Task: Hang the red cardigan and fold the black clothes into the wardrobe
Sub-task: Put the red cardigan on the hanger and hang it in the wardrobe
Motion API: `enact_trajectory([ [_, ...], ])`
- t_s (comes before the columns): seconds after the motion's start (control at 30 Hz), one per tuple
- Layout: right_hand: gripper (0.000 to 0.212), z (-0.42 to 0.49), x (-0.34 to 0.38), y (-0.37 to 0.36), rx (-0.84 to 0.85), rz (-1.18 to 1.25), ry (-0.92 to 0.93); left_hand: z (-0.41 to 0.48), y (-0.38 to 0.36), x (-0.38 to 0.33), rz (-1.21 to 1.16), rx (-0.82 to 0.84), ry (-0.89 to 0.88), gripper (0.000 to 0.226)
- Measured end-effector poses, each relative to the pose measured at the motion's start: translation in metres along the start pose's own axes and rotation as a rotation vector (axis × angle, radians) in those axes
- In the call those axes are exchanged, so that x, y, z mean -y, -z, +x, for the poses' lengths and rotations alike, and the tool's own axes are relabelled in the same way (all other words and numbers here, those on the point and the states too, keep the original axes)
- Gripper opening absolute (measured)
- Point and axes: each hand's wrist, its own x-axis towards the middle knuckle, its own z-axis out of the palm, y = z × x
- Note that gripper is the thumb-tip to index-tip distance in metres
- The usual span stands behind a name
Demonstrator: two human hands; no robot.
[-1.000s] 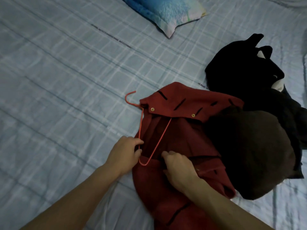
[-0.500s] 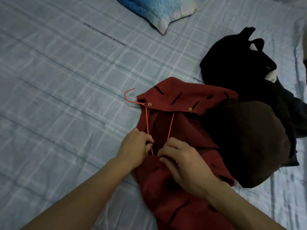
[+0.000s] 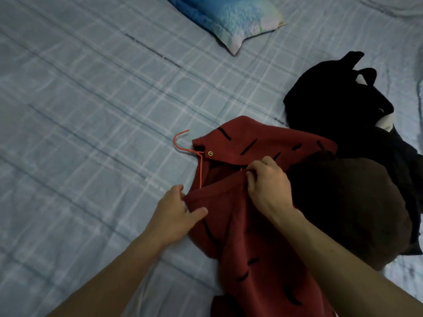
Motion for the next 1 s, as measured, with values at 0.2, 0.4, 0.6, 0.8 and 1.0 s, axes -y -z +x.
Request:
enact_trajectory([
  [0.2, 0.015, 0.015, -0.004, -0.013, 0.095, -0.080, 0.017, -0.003, -0.035, -0.011, -0.208, -0.170, 0.190, 0.071],
  [0.4, 0.013, 0.021, -0.005, -0.020, 0.194, -0.086, 0.043, 0.007, -0.043, -0.033, -0.323, -0.309, 0.227, 0.041],
  [0.6, 0.017, 0.008, 0.005, -0.008, -0.011, -0.032, 0.170, -0.002, -0.044, -0.059, -0.432, -0.407, 0.113, 0.050],
  [0.8, 0.020, -0.028, 0.026, 0.018, 0.139, 0.324, 0.017, -0.022, -0.044, -0.079, -0.547, -0.413, -0.020, 0.052],
  [1.0, 0.021, -0.046, 0.038, 0.040, 0.178, 0.587, -0.165, -0.049, -0.045, -0.098, -0.545, -0.298, -0.174, 0.050],
])
